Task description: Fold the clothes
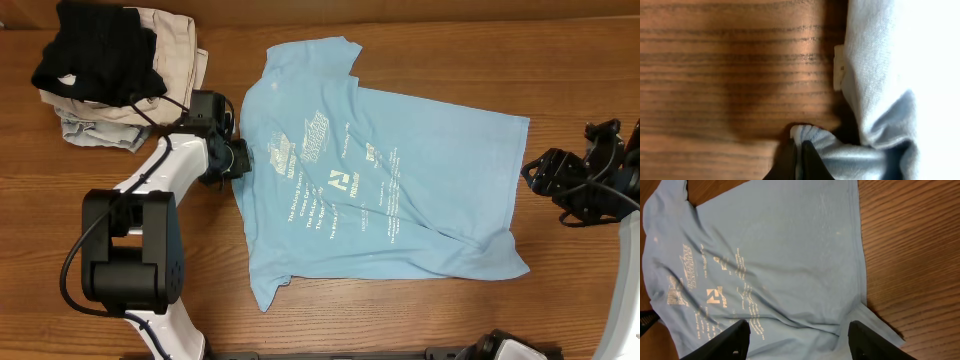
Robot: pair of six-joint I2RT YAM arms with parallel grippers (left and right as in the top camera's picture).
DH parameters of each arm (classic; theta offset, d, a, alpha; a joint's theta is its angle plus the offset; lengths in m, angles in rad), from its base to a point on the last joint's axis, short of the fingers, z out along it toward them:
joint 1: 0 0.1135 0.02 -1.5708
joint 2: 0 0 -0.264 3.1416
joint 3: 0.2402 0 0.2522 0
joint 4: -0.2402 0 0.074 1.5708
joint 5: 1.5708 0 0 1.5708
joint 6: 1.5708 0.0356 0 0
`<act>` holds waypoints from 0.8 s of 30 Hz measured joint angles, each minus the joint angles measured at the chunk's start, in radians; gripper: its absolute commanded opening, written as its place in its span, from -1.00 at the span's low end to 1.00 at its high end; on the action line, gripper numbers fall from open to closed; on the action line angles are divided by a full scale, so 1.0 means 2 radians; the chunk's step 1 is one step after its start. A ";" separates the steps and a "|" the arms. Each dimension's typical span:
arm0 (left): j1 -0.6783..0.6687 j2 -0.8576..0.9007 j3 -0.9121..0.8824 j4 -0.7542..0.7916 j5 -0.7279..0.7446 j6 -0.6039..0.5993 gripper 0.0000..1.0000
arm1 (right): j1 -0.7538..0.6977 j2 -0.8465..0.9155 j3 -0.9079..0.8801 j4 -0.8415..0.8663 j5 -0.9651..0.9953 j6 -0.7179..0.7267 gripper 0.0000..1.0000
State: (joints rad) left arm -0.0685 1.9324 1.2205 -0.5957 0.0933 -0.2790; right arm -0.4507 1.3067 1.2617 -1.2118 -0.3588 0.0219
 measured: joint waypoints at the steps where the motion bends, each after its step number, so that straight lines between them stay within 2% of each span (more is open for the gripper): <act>1: 0.002 0.000 0.008 -0.013 0.000 0.000 -0.92 | 0.000 0.000 0.000 0.000 0.000 0.000 0.34; 4: 0.009 0.001 0.046 -0.058 -0.009 0.000 -0.91 | 0.000 0.000 0.000 0.000 0.000 0.000 0.34; 9: 0.040 0.001 0.169 -0.151 -0.066 0.011 -0.92 | 0.000 0.000 0.000 0.000 0.000 0.000 0.34; 11: 0.051 0.001 0.203 -0.167 -0.082 0.023 -0.76 | 0.000 0.000 0.000 0.000 0.000 0.000 0.34; 12: 0.055 0.001 0.213 -0.170 -0.088 0.026 -0.52 | 0.000 0.000 0.000 0.000 0.000 0.000 0.34; 14: 0.061 0.001 0.224 -0.173 -0.097 0.034 0.32 | 0.000 0.000 0.000 0.000 0.000 0.000 0.34; 15: 0.061 0.001 0.226 -0.175 -0.101 0.038 0.68 | 0.000 0.000 0.000 0.000 0.000 0.000 0.34; 16: 0.061 0.001 0.226 -0.179 -0.102 0.041 0.91 | 0.000 0.000 0.000 0.000 0.000 0.000 0.35; 17: 0.060 0.001 0.226 -0.183 -0.104 0.041 1.00 | 0.000 0.000 0.000 0.000 0.000 0.000 0.34; 19: 0.057 0.001 0.226 -0.191 -0.105 0.044 1.00 | 0.000 0.000 0.000 0.000 0.000 0.000 0.34; 24: 0.052 0.001 0.226 -0.263 -0.074 0.049 0.73 | 0.000 0.000 0.000 0.000 0.000 0.000 0.34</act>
State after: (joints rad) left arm 0.0353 1.9339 1.6726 -1.1225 -0.0555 -0.1818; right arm -0.4507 1.3067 1.2617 -1.2114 -0.3588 0.0219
